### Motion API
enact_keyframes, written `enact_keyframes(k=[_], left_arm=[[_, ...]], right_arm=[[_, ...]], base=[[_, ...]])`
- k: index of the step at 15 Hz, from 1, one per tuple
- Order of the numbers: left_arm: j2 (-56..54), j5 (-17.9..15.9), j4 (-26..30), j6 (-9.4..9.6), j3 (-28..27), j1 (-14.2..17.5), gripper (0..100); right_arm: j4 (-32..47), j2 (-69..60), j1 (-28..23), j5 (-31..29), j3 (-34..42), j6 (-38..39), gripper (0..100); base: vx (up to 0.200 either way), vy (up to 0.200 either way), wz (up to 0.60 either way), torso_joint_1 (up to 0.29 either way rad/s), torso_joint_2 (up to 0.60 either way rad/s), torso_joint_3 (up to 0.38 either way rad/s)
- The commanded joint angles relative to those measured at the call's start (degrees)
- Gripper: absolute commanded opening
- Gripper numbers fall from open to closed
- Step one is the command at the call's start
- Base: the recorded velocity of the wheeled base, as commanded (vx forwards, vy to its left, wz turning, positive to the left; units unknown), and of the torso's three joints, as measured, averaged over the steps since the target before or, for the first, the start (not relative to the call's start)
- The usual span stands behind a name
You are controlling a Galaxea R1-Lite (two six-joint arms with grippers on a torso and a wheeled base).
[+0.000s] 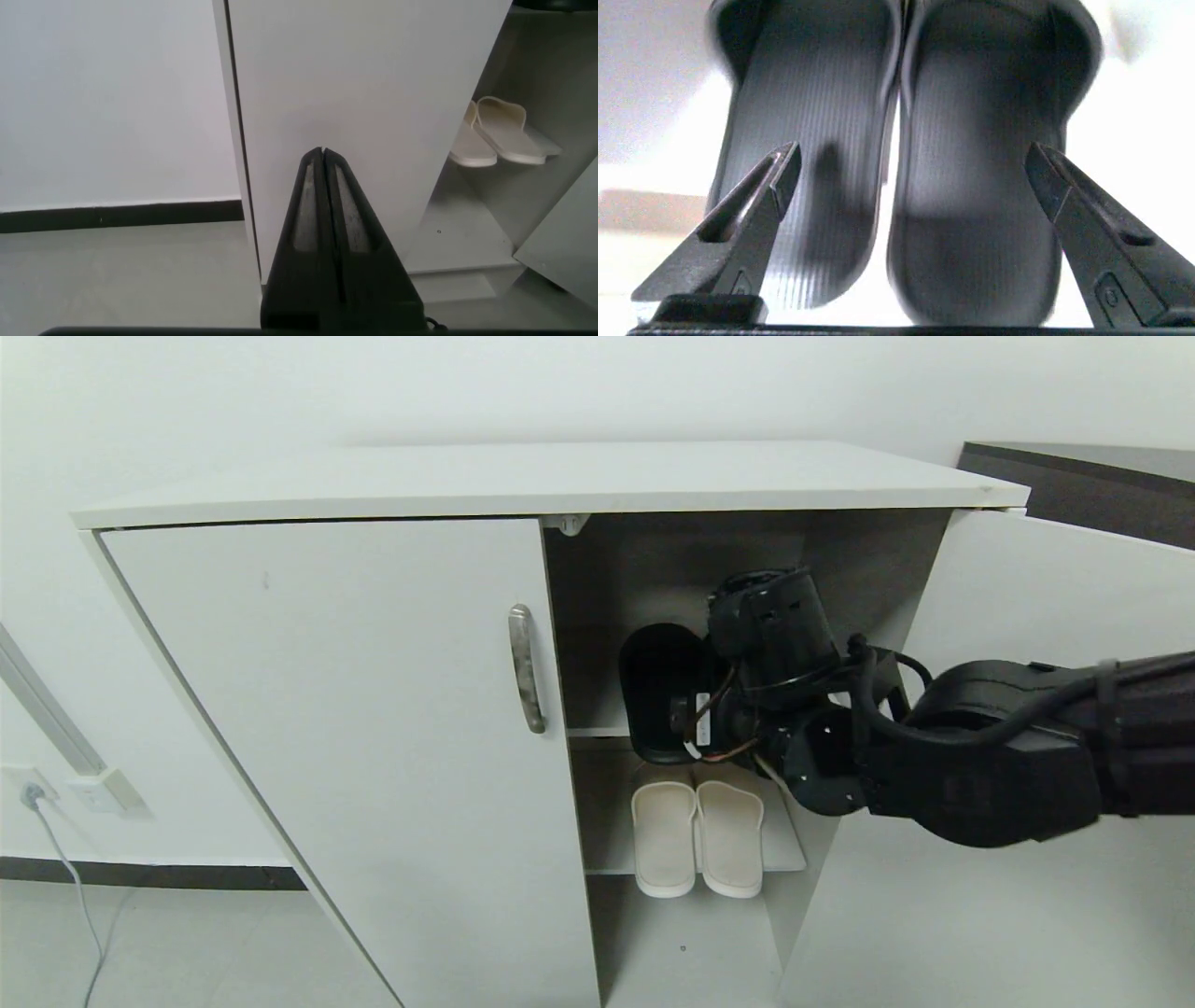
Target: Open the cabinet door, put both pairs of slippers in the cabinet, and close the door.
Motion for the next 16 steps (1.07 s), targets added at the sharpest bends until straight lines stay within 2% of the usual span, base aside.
enact_keyframes(k=[1,6,7,16], left_arm=[[-0.01,0.01,-0.01,-0.02,-0.06,0.01,0],[-0.01,0.01,-0.01,-0.02,-0.06,0.01,0],[-0.01,0.01,-0.01,-0.02,0.02,0.01,0],[-0.01,0.01,-0.01,-0.02,0.02,0.01,0]], right_arm=[[-3.07,-7.63,3.19,1.15,8.28,0.40,100],[-15.20,-11.67,6.71,1.95,22.70,-0.04,100],[-16.70,-11.49,6.71,2.12,23.84,-0.21,0],[-20.39,-9.12,9.96,2.74,27.18,-1.18,0]], base=[[0.000,0.000,0.00,0.000,0.00,0.000],[0.000,0.000,0.00,0.000,0.00,0.000],[0.000,0.000,0.00,0.000,0.00,0.000],[0.000,0.000,0.00,0.000,0.00,0.000]])
